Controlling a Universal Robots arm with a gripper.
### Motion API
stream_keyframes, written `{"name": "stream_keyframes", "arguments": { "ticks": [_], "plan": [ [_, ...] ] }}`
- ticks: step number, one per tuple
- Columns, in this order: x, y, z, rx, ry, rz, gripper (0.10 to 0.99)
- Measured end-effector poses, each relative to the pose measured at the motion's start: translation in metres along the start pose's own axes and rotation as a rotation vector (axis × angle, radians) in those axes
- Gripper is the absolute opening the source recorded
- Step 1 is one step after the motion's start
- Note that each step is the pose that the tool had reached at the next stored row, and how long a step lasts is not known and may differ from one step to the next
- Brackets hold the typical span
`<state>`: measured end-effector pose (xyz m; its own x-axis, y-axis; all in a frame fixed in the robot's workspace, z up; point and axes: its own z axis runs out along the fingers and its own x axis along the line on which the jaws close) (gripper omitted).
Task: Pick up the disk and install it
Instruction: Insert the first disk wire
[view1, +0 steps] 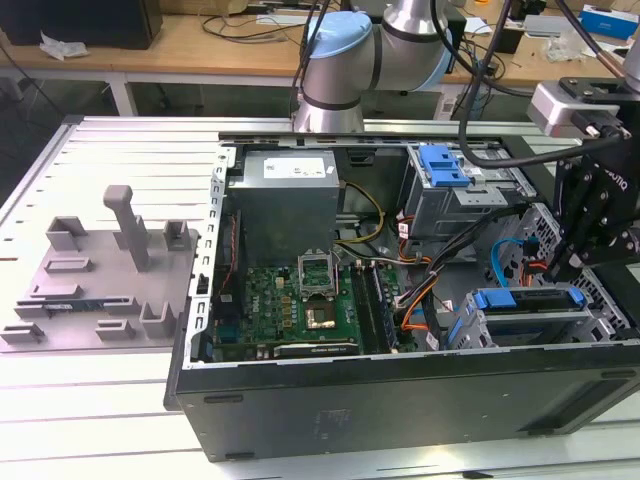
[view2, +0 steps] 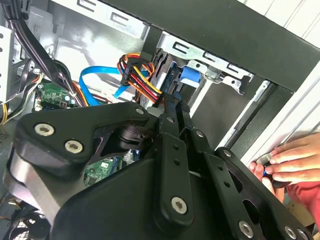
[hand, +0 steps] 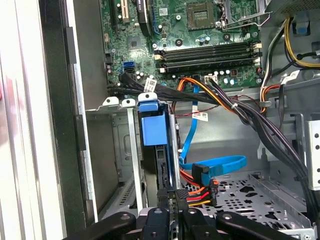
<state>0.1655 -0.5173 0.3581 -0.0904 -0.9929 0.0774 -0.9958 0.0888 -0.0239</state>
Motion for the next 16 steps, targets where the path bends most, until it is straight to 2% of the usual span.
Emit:
{"name": "stream_keyframes", "arguments": {
  "ticks": [16],
  "plan": [
    [0.0028, -0.0001, 0.0096, 0.0, 0.0, 0.0, 0.169]
  ]
}}
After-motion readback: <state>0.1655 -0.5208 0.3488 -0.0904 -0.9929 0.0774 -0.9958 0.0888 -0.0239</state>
